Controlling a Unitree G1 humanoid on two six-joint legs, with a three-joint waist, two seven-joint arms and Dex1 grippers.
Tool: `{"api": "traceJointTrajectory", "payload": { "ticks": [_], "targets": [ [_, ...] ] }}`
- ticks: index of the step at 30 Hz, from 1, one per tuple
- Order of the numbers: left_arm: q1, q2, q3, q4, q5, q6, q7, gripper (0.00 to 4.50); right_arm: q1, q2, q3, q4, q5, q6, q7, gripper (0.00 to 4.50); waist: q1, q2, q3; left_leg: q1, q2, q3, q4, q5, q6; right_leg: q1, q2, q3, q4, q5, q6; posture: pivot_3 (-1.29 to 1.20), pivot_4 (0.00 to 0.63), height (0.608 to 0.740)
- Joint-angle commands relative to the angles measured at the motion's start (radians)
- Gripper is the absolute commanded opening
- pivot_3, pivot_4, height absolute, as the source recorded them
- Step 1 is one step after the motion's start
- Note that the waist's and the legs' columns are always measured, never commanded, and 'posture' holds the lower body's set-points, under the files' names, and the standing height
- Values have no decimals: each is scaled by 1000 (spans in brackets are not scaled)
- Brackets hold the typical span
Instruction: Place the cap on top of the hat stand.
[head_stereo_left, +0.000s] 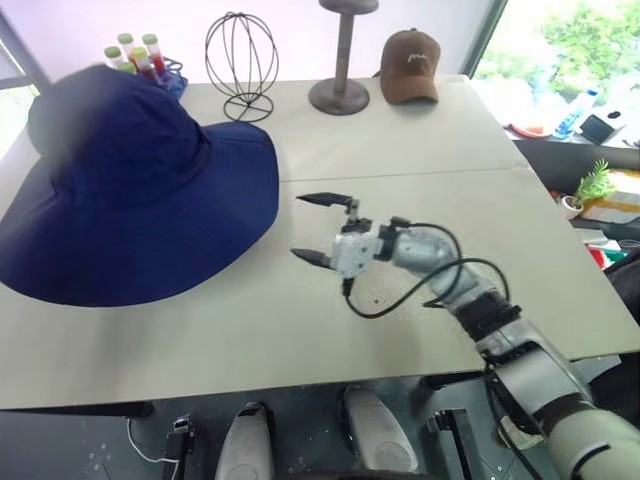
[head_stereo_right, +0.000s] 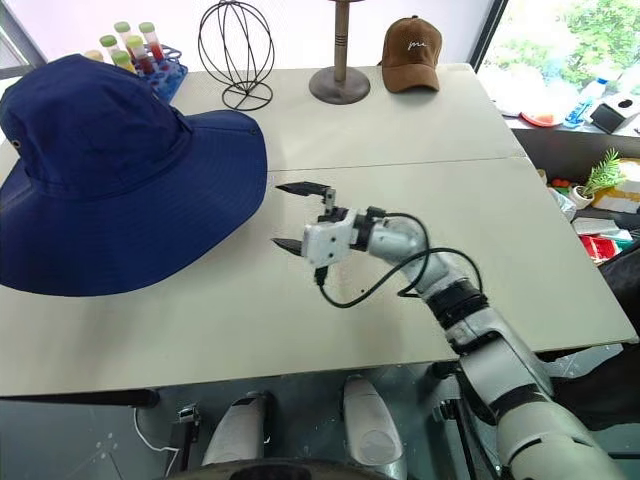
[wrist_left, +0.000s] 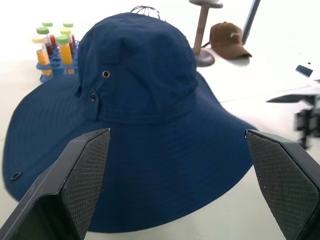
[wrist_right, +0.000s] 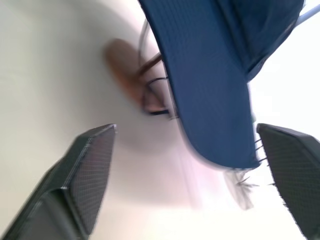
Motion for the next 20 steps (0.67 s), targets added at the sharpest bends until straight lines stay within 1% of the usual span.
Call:
{"api": "traceJointTrajectory", "payload": {
  "ticks": [1, 2, 4, 6, 8, 10, 12, 16, 20],
  "targets": [
    [5, 4, 35, 6, 46, 8, -20, 4500, -92, -135, -138, -170, 404, 476, 342, 4479, 4, 2, 1, 0, 0, 0, 1, 0, 0, 0, 0, 0, 0, 0, 0, 0, 150, 740],
    [5, 4, 41, 7, 64, 7, -21, 4500, -167, -174, -181, -143, 506, 649, 425, 4479, 2, 3, 2, 0, 0, 0, 1, 0, 0, 0, 0, 0, 0, 0, 0, 0, 150, 740],
    [2, 0, 46, 7, 88, 7, -24, 4500, -275, -215, -236, -88, 613, 867, 529, 4479, 0, 7, 4, 0, 1, 1, 3, 0, 0, -1, 1, 0, 0, 1, -1, 0, 150, 740],
    [1, -3, 58, 9, 96, 11, -31, 4500, -436, -240, -241, 110, 567, 944, 654, 4479, -3, 9, 5, 0, 1, 1, 3, 0, 0, -2, 1, 0, 0, 1, -2, 0, 150, 740],
    [2, -6, 68, 7, 99, 14, -34, 4500, -548, -252, -218, 270, 490, 933, 757, 4479, -5, 8, 5, 0, 3, 2, 2, 0, 0, -4, 2, 0, 0, 1, -3, 0, 150, 740],
    [4, -11, 79, 3, 94, 18, -36, 4500, -599, -258, -174, 362, 445, 853, 788, 4479, -4, 5, 3, -1, 4, 3, 1, -1, 1, -4, 3, 0, -2, 1, -4, 0, 150, 740],
    [6, -18, 89, -2, 89, 19, -35, 4500, -648, -245, -153, 447, 422, 820, 791, 4479, -6, 5, 3, -1, 4, 3, -1, -1, 1, -5, 3, 0, -4, 0, -4, 0, 150, 740],
    [10, -34, 99, -10, 85, 19, -38, 4500, -689, -234, -118, 516, 428, 779, 791, 4479, -7, 10, 6, -4, 4, 6, -1, -1, 1, -9, 3, 2, -3, 1, -4, 0, 150, 740],
    [21, -45, 112, -14, 69, 20, -53, 4500, -690, -230, -95, 522, 431, 738, 791, 4479, -8, 12, 7, -4, 6, 6, -2, -1, 1, -10, 5, 2, -2, 1, -4, 0, 150, 740]
  ]
}}
